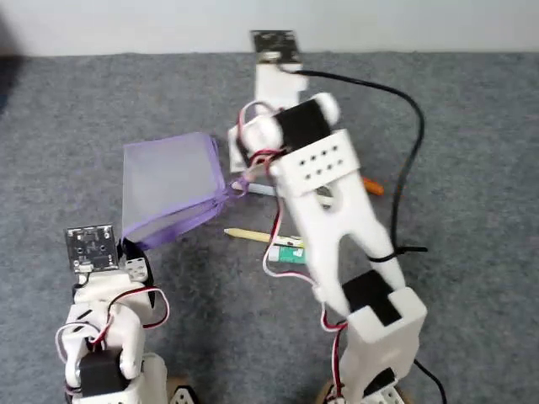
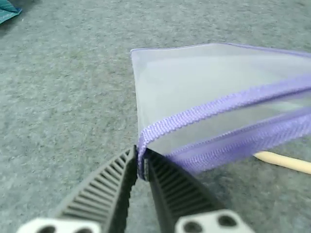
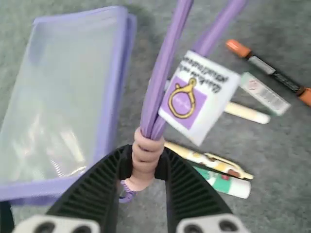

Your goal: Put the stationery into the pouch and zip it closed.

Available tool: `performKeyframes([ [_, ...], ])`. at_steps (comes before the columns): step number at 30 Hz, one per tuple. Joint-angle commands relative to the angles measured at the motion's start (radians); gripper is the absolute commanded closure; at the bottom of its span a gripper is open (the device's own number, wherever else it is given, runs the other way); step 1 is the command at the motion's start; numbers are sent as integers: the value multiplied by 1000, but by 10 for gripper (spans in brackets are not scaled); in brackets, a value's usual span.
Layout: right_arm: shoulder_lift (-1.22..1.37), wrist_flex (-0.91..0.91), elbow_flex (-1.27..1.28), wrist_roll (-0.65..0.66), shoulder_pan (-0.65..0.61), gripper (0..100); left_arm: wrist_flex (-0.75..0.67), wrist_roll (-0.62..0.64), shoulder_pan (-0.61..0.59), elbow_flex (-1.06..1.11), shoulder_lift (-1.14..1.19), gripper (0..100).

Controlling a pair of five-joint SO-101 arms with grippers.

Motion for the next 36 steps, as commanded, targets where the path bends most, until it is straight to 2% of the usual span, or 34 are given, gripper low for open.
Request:
performKeyframes([
  [1,-71,38,-48,-3,87,991,3,-14,-18,-10,-11,988],
  [4,-74,38,-48,-5,88,991,2,-14,-12,-10,-12,988],
  [9,-76,38,-48,-6,5,991,-3,-14,-11,-12,-12,965],
  [14,-77,38,-51,-6,-87,991,-2,-9,-18,-4,-12,735],
  [16,-87,38,-51,-6,-111,991,2,0,-20,-4,-12,683],
  [22,-153,38,-51,-8,-147,991,-8,6,-20,10,-12,697],
  [26,-194,38,-46,-5,-147,991,-75,6,-20,71,-12,725],
  [31,-213,38,-46,-3,-143,991,-181,3,-15,130,-12,809],
  [36,-211,38,-46,-3,-139,991,-196,-68,-18,122,-12,931],
])
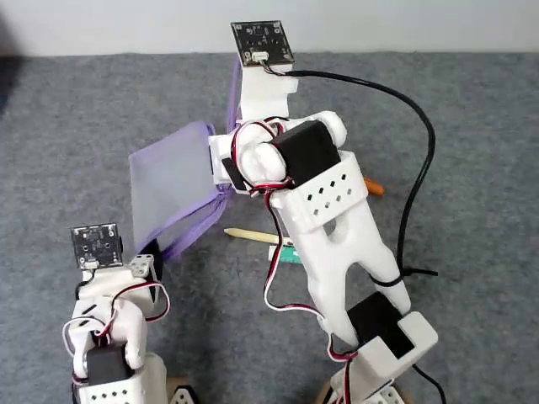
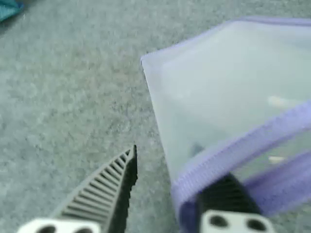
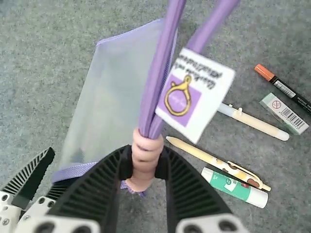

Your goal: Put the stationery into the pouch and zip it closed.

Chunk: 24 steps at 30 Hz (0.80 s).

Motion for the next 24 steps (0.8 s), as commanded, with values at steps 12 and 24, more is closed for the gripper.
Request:
performKeyframes([
  [12,-108,41,-44,49,68,890,103,-311,-5,-254,-9,987],
  [24,-375,39,410,190,114,894,367,-310,-2,-444,-8,987],
])
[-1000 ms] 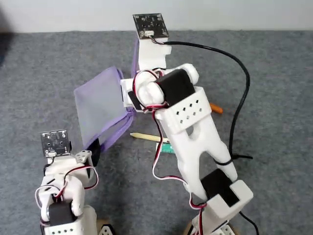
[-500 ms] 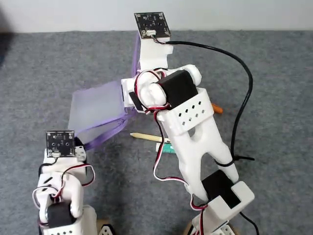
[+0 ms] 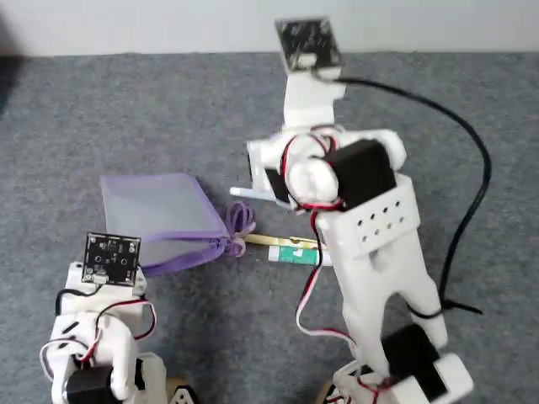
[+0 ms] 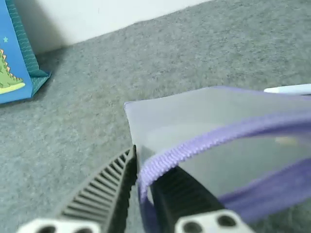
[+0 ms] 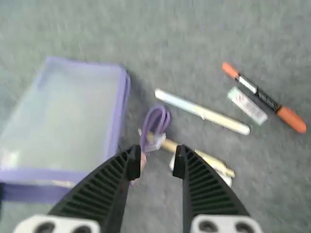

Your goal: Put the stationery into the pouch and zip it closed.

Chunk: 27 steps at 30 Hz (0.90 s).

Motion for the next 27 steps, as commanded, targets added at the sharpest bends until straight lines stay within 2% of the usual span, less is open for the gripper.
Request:
performKeyframes([
  [1,-107,30,152,66,35,894,48,-6,0,-91,-8,987],
  [11,-48,-269,371,299,225,894,110,15,-5,-148,-2,987],
  [20,214,-363,373,425,202,894,110,186,6,-229,316,987],
  [27,392,-535,373,537,125,891,112,195,6,-257,402,987],
])
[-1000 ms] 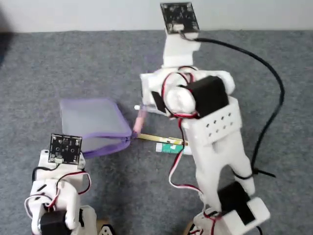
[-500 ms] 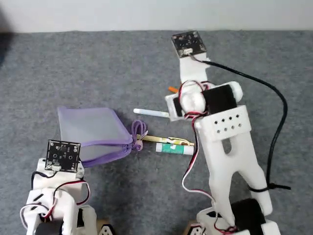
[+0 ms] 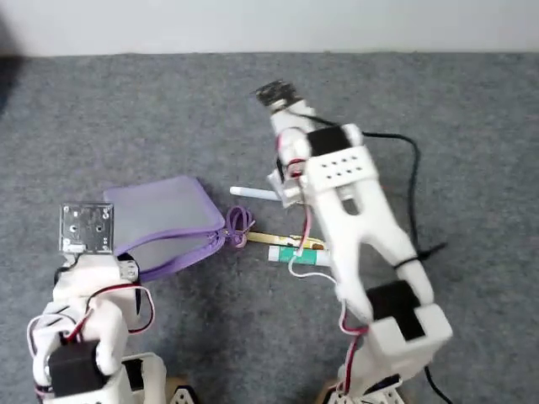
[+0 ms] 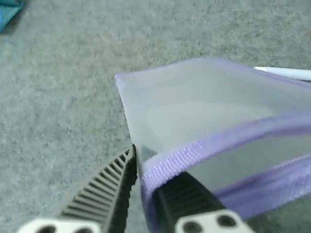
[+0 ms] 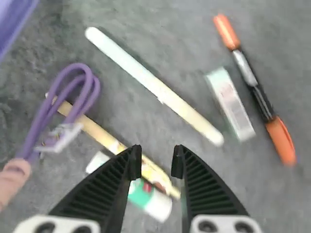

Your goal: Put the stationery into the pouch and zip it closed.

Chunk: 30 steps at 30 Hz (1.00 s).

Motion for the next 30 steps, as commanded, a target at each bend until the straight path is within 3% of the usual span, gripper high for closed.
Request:
performKeyframes([
  [1,48,-113,-6,81,-36,880,3,15,8,-31,37,987],
  [6,154,-242,-15,163,-70,758,3,17,8,5,37,987],
  [14,420,-236,-269,170,-81,797,2,18,6,13,37,987],
  [20,642,-73,-522,172,-73,808,2,18,6,13,37,987],
  [25,733,85,-749,170,-59,992,2,18,6,13,37,987],
  [30,743,231,-901,164,-50,991,2,18,6,5,38,987],
])
